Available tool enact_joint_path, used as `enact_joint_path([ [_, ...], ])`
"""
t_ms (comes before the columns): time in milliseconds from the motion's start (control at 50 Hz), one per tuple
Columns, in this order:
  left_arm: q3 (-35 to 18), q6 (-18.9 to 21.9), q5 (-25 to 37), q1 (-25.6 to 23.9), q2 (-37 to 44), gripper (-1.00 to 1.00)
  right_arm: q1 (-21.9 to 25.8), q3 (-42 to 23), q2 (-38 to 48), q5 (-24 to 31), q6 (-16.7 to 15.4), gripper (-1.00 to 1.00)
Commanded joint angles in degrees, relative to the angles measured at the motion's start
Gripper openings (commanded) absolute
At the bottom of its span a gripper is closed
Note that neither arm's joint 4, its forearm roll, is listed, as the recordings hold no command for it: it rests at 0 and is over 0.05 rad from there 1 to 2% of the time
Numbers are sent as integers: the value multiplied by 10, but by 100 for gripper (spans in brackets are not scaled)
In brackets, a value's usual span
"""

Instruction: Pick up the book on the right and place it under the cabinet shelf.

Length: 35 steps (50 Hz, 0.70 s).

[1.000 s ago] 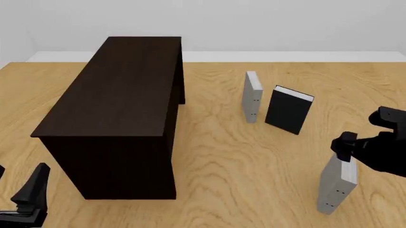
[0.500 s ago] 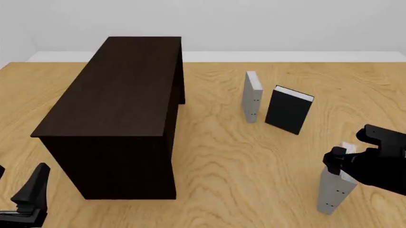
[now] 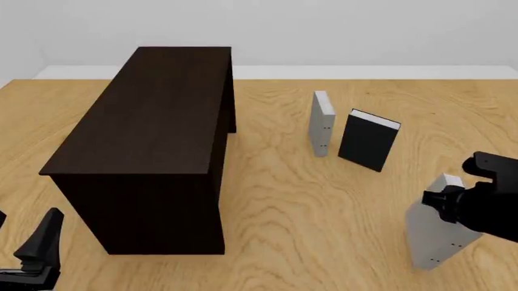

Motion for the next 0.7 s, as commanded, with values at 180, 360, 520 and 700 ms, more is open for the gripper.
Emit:
enact_joint_path([
  [180,0,0,0,0,0,100,67,-65,-123,104,25,-100],
  [360,1,0,0,0,-1,100,104,-74,-171,116,53,-100],
  [520,0,0,0,1,0,100,155,-84,-188,87,101,-100],
  [700,1,-1,-1,1,1,100,201,-75,-161,9,132,-100],
])
